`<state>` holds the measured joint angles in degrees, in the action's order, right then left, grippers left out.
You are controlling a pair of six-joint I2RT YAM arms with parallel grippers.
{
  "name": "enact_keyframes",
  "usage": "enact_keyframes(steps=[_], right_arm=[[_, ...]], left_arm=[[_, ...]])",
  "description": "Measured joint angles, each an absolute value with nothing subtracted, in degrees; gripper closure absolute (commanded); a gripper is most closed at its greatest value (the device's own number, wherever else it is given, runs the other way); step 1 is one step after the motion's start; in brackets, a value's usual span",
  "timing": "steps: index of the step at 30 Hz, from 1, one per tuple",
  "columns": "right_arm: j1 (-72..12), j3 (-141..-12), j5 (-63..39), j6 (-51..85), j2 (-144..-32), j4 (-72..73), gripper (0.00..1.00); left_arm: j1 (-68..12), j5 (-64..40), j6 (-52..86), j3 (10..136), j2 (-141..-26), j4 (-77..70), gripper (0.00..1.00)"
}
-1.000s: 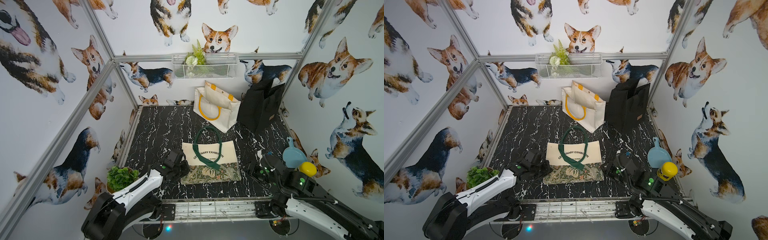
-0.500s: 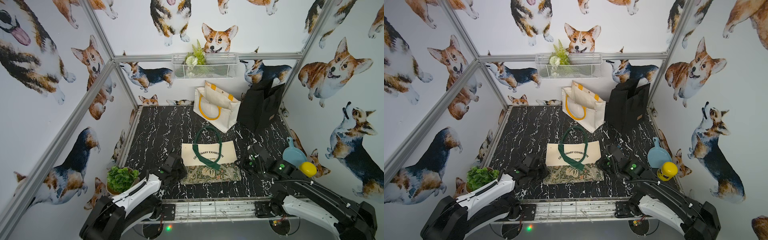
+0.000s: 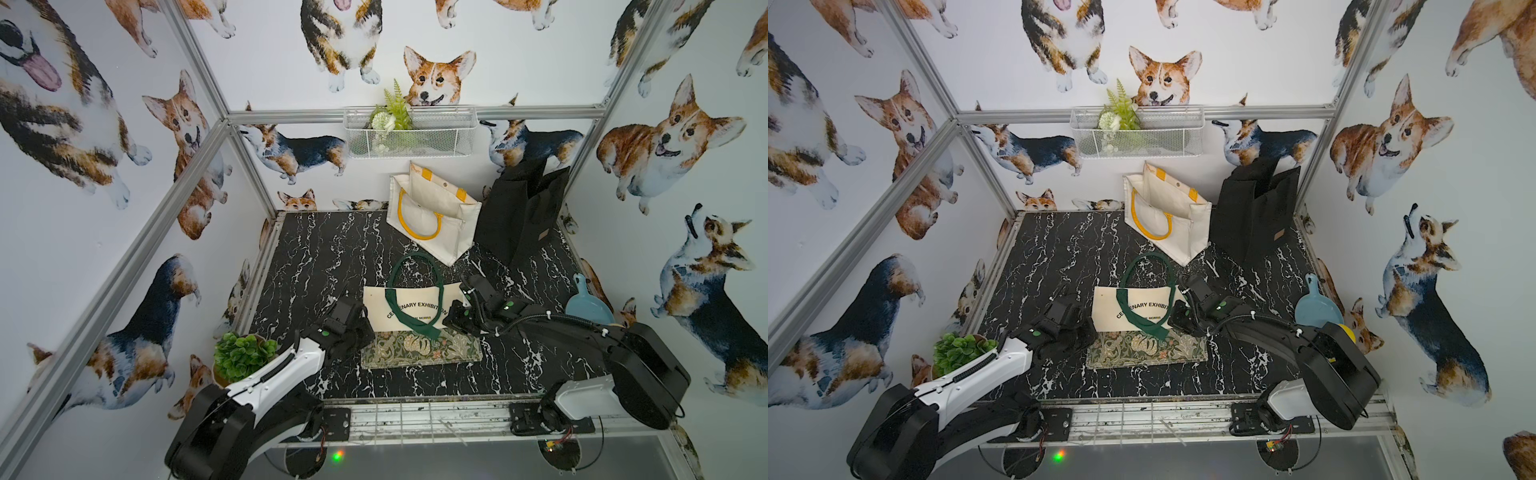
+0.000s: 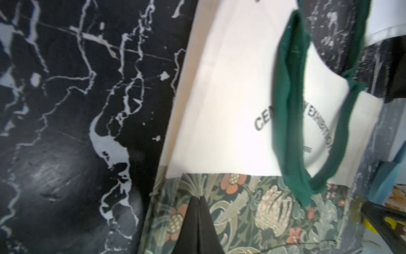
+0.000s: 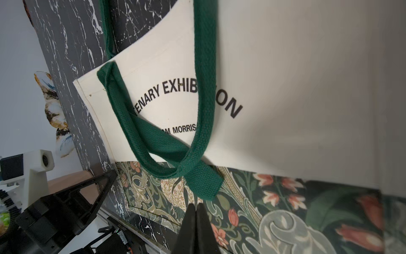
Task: Put away the canvas bag
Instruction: Adjust the canvas bag at the center of the board.
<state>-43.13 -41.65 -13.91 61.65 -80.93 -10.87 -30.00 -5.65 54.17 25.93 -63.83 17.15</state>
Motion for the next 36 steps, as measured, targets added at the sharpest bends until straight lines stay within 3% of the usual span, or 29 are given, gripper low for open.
enact_keyframes(steps=[17, 25, 29, 30, 34, 36], right_arm=[[-41.43, -38.06, -20.21, 62.17, -94.98, 11.68, 1.00], [-35.62, -61.47, -24.25, 60.14, -94.72, 6.26, 1.00], [-33.19, -72.07, -24.75, 55.02, -94.48, -1.41, 0.92], [-32.95, -72.82, -25.23, 53.49, -94.30, -4.08, 0.87], [-31.75, -66.52, -25.17, 47.94, -89.38, -15.22, 0.69], [-31.38, -62.96, -23.79, 45.91, -86.83, -19.97, 0.63]], left_arm=[[-29.91, -6.20, 53.54, 21.39, -65.60, 8.82, 1.00], [-29.91, -6.17, 53.45, 20.82, -63.94, 9.69, 1.00], [-29.80, -6.11, 53.28, 20.82, -61.98, 12.34, 1.00], [-29.74, -6.13, 53.08, 20.99, -61.36, 13.41, 0.98], [-29.63, -6.22, 52.47, 21.78, -58.39, 16.49, 0.52], [-29.47, -6.35, 52.47, 22.28, -57.25, 17.61, 0.40]])
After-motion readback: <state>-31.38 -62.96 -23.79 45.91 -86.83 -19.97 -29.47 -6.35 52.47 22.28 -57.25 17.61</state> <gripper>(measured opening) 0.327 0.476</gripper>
